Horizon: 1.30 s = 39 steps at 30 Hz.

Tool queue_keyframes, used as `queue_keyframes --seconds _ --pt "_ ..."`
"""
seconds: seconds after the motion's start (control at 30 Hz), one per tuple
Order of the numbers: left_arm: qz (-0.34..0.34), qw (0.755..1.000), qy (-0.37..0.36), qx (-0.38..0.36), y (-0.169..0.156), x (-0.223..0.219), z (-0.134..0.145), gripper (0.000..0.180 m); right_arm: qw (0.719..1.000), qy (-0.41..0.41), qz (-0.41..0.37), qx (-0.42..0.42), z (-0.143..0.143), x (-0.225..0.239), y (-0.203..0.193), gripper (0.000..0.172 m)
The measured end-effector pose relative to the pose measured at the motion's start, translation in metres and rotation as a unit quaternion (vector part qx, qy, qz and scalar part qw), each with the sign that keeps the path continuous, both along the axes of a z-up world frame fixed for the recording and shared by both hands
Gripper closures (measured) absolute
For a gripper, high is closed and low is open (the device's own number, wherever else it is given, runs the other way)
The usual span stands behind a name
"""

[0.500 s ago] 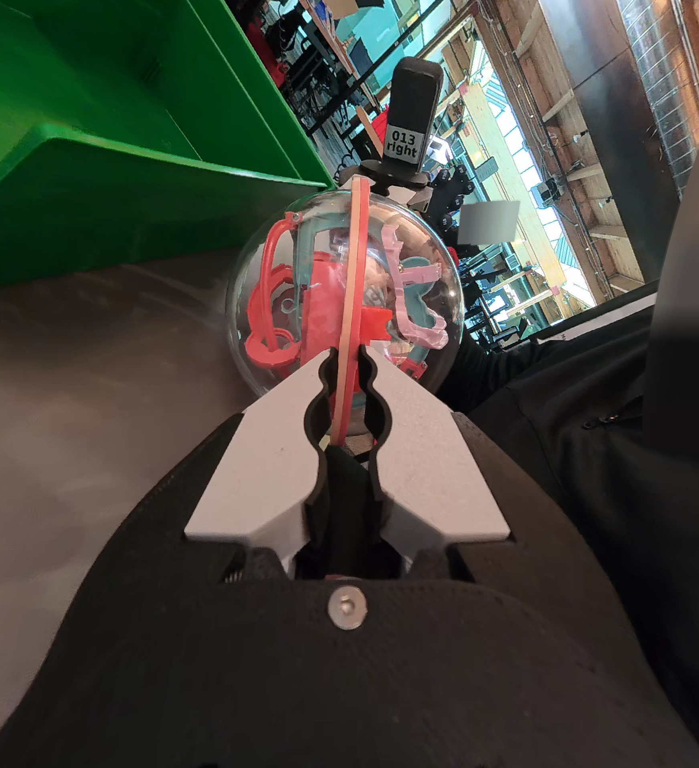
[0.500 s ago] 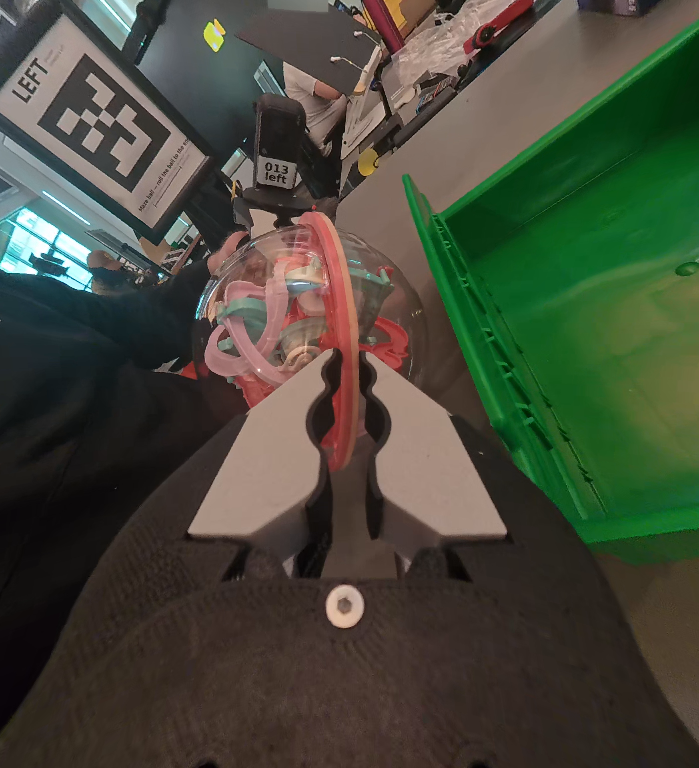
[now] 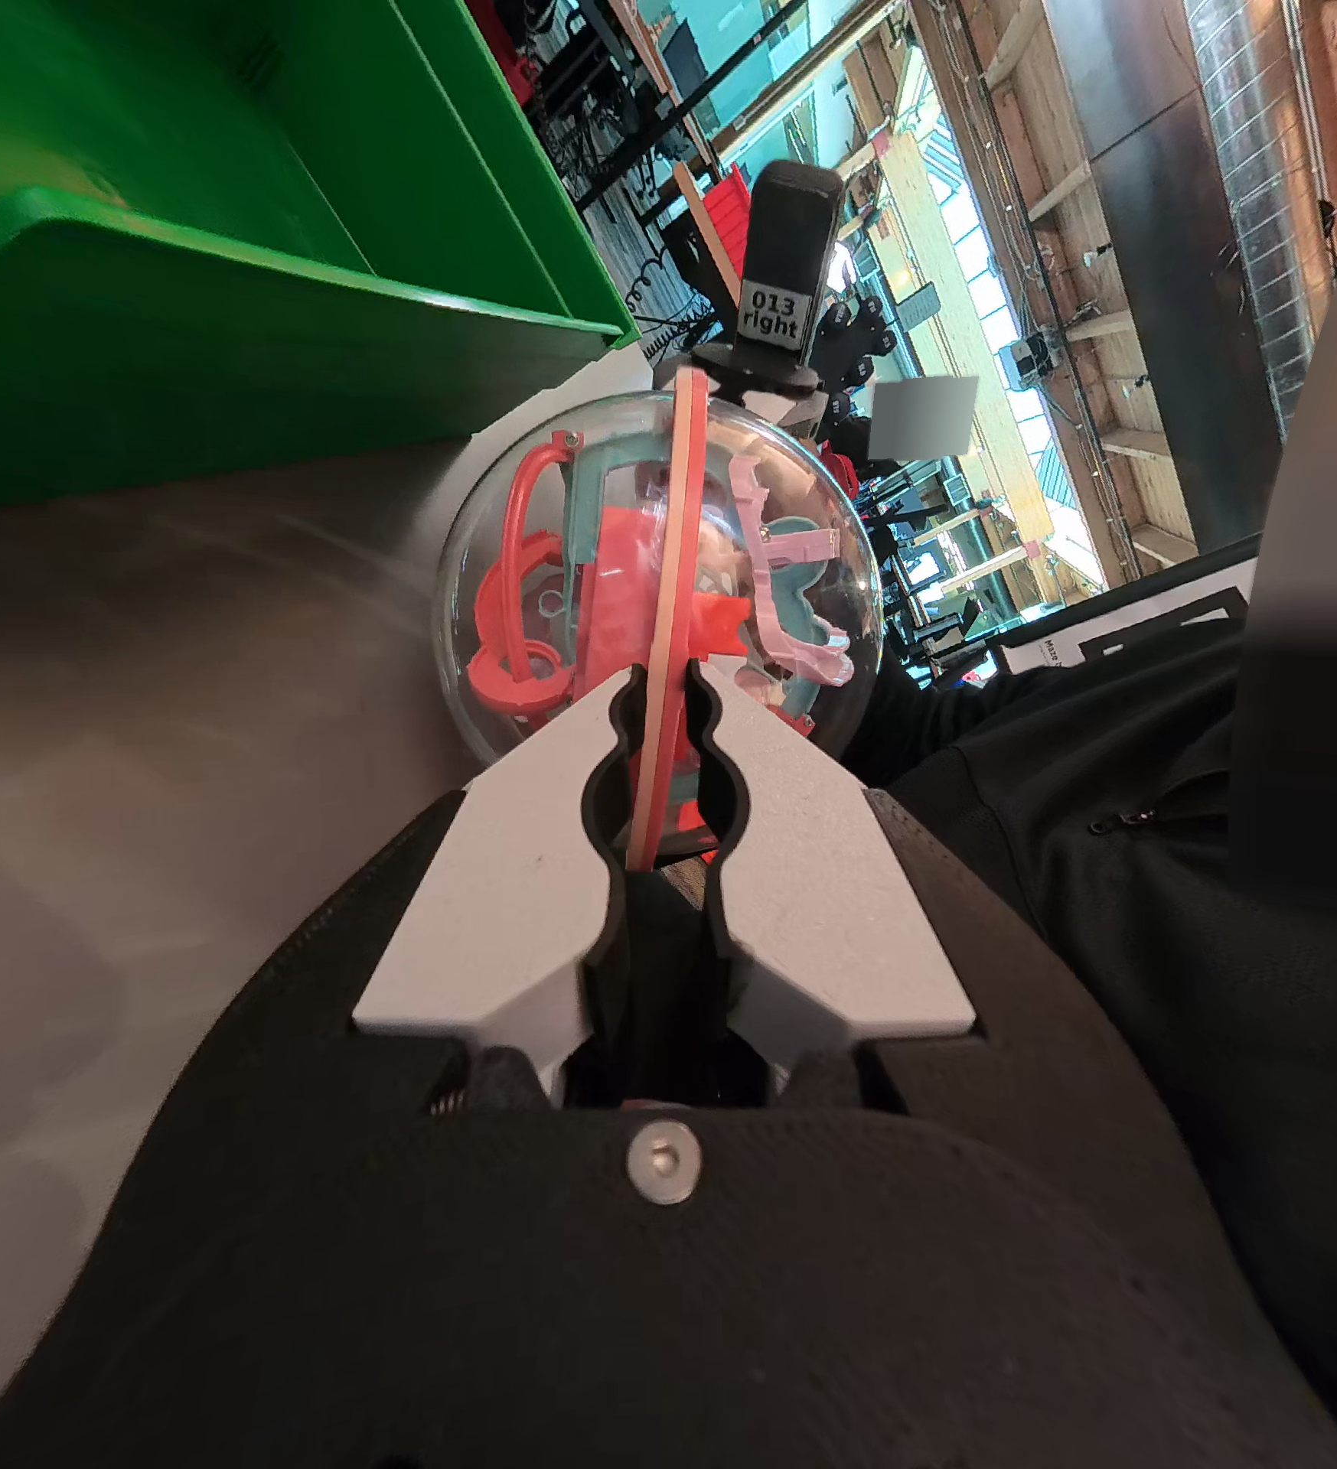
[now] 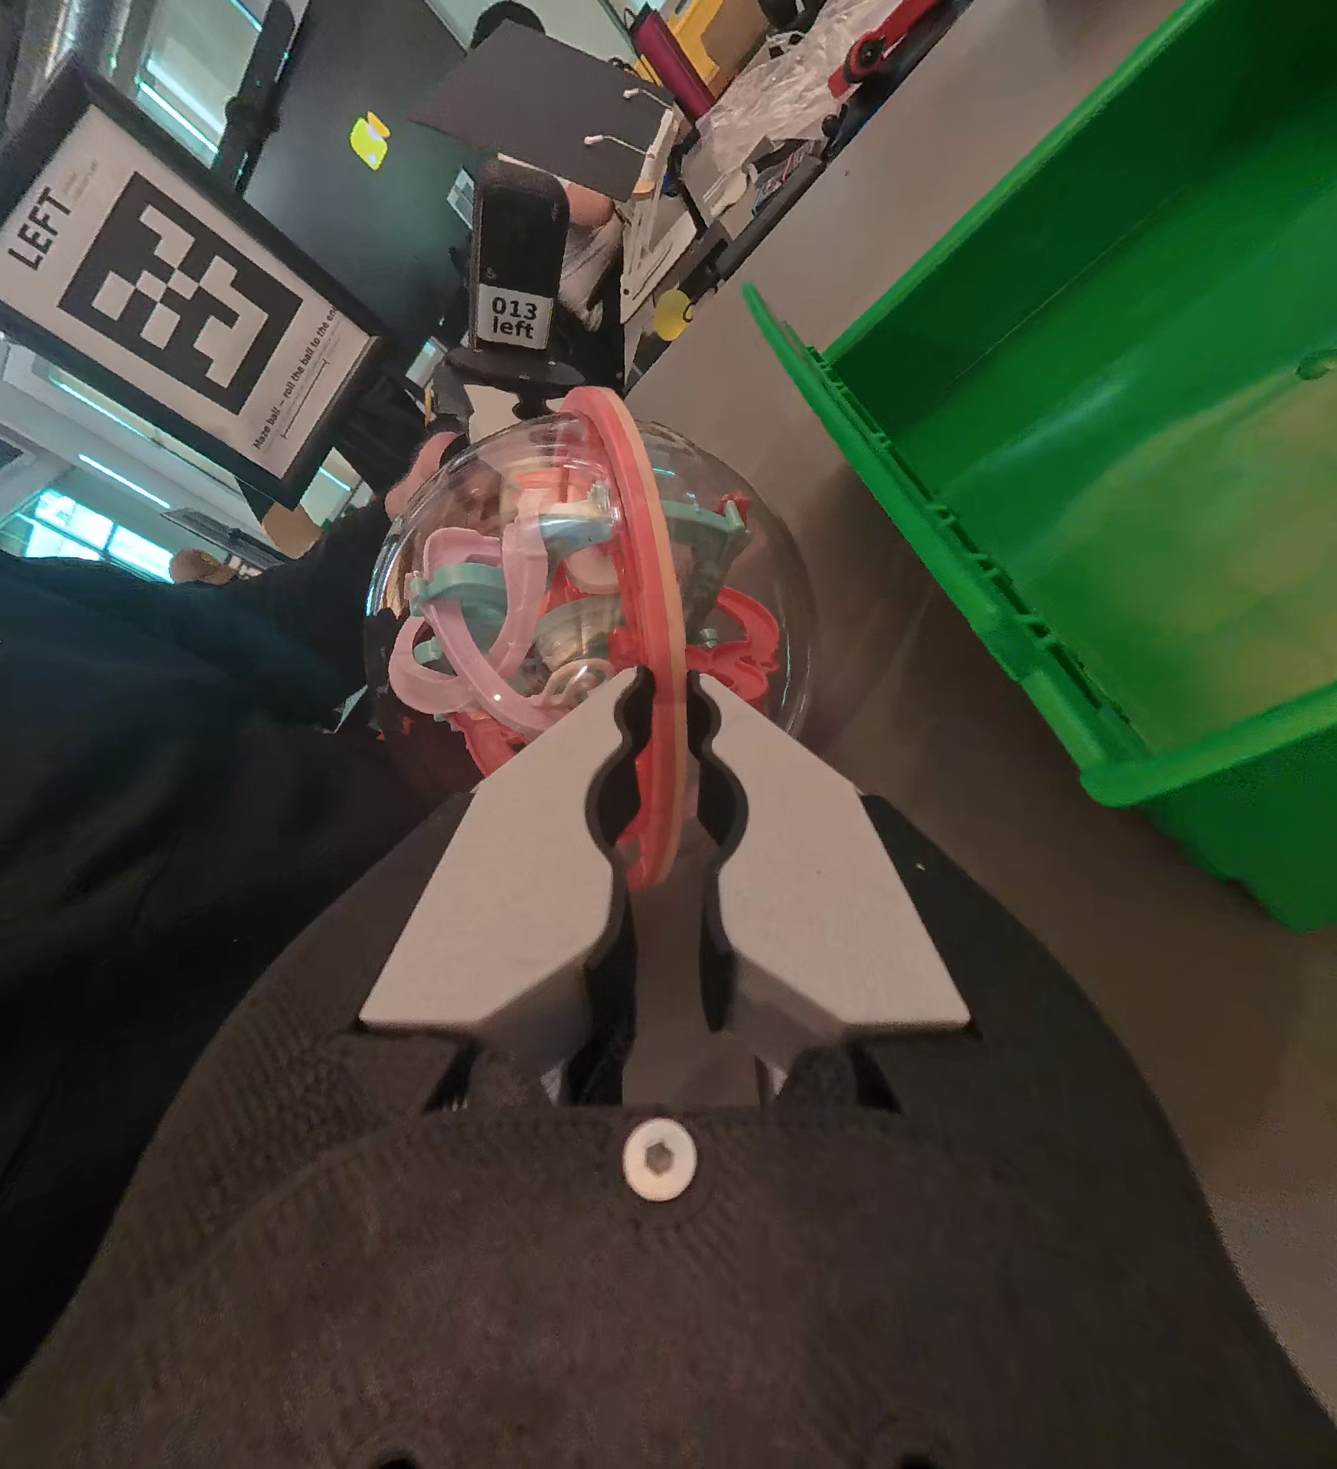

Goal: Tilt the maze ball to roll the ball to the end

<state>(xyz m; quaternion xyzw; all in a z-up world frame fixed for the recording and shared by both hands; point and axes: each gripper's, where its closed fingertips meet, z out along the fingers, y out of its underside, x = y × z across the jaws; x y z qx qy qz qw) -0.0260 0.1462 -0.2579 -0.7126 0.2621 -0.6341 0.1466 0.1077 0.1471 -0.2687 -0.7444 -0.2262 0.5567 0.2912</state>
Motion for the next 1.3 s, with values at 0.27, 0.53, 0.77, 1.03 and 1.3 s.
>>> queue_keyframes --seconds 0.27,0.53,0.77,1.03,1.3 --pt "0.012 1.0 -0.003 -0.021 0.007 0.001 0.0 0.173 1.0 0.009 -0.01 -0.024 -0.012 -0.001 -0.006 0.165" --pt "0.016 0.999 0.0 -0.029 0.013 0.006 0.002 0.173 0.999 0.023 -0.025 -0.034 -0.016 0.002 -0.005 0.165" --pt "0.021 0.999 -0.002 -0.027 0.019 0.009 0.004 0.174 0.998 0.031 -0.031 -0.04 -0.021 0.003 -0.006 0.165" --pt "0.026 0.999 0.001 -0.021 0.024 0.011 0.006 0.174 0.998 0.035 -0.042 -0.032 -0.024 0.003 -0.005 0.165" --pt "0.014 1.0 -0.003 0.0 0.025 0.017 0.011 0.173 0.998 0.042 -0.04 -0.009 -0.016 -0.001 0.003 0.165"
